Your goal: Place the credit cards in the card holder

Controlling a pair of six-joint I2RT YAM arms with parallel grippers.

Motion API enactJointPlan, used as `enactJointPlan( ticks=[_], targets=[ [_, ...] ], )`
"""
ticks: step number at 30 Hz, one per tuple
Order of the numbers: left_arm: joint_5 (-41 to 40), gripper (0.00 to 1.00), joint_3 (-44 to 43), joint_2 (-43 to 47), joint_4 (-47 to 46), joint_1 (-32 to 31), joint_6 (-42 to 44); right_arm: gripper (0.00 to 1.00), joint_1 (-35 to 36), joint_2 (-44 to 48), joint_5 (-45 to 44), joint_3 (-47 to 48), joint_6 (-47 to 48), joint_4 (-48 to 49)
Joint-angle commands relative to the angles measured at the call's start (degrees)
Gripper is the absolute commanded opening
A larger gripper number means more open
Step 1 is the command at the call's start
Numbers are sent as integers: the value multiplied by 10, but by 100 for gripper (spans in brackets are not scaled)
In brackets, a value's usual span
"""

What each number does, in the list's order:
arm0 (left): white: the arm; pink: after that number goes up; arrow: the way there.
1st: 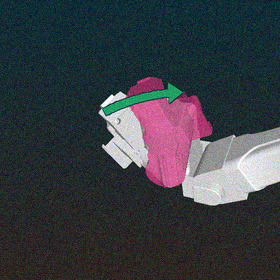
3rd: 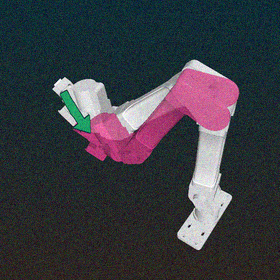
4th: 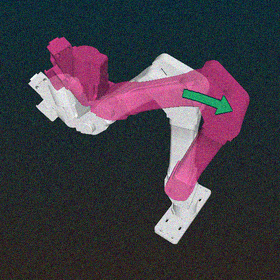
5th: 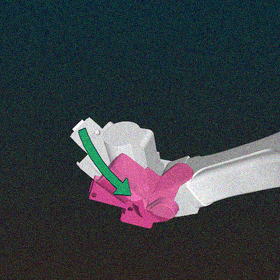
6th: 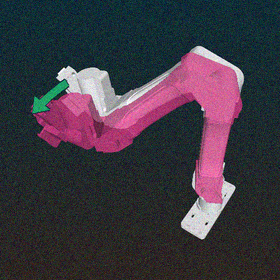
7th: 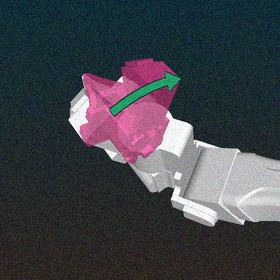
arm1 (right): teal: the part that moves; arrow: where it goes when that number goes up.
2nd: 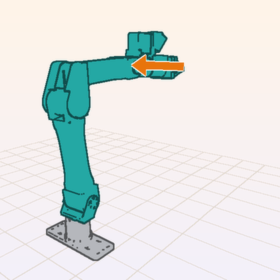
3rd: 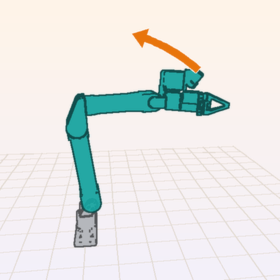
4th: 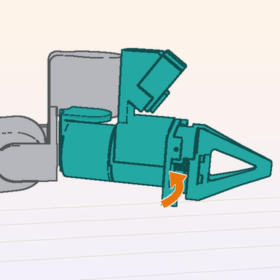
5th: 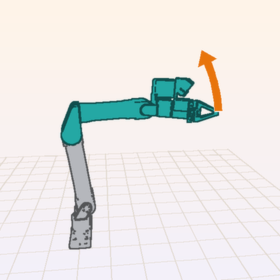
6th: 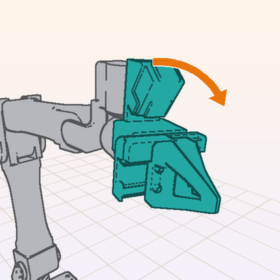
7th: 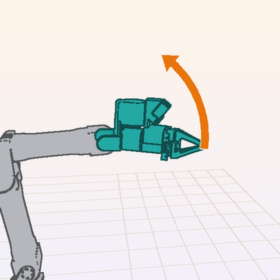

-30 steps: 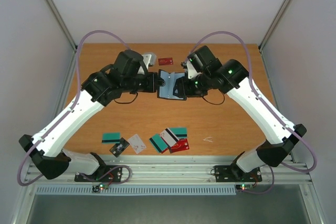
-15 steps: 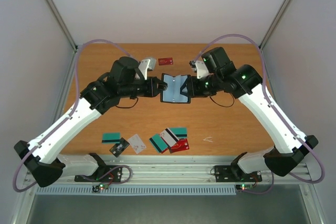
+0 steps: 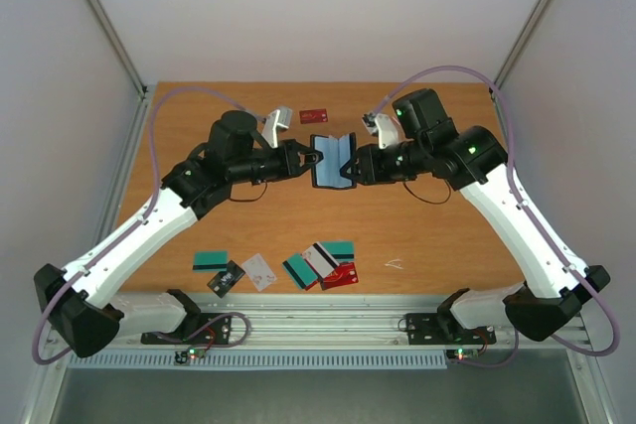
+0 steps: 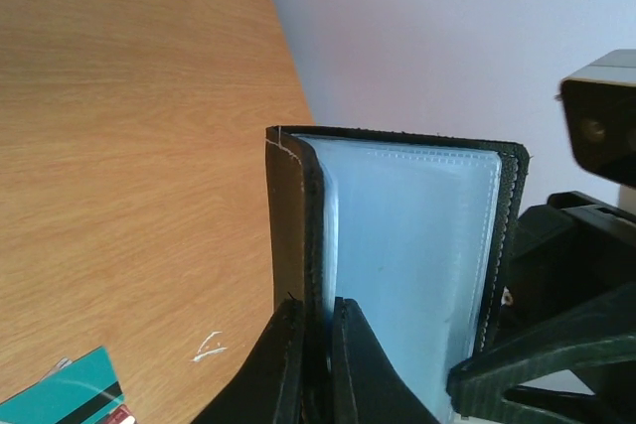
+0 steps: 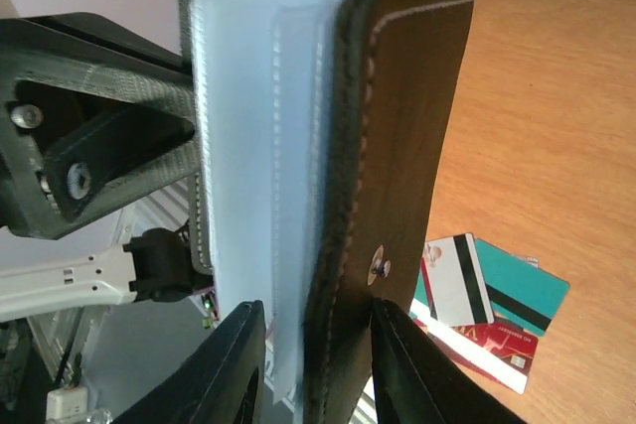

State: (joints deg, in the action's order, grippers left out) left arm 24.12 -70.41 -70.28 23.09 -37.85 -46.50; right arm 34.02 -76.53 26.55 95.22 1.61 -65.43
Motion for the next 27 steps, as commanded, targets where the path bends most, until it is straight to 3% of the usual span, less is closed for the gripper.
enactJointPlan(
  ticks=[1, 7, 10, 15, 27],
  targets=[
    [24, 0, 15, 4, -89, 6, -24, 31, -5, 9, 8, -15, 9, 11],
    [28, 0, 32, 2, -117, 11, -48, 18, -22, 10, 14, -16, 2, 15],
    [30, 0, 34, -1, -122, 13, -56, 22, -27, 9, 32, -16, 2, 18],
    [34, 0, 34, -9, -125, 17, -60, 36, -35, 10, 56, -16, 3, 20],
    [46, 0, 40, -20, -145, 17, -67, 30, -66, 7, 79, -11, -11, 26]
  ],
)
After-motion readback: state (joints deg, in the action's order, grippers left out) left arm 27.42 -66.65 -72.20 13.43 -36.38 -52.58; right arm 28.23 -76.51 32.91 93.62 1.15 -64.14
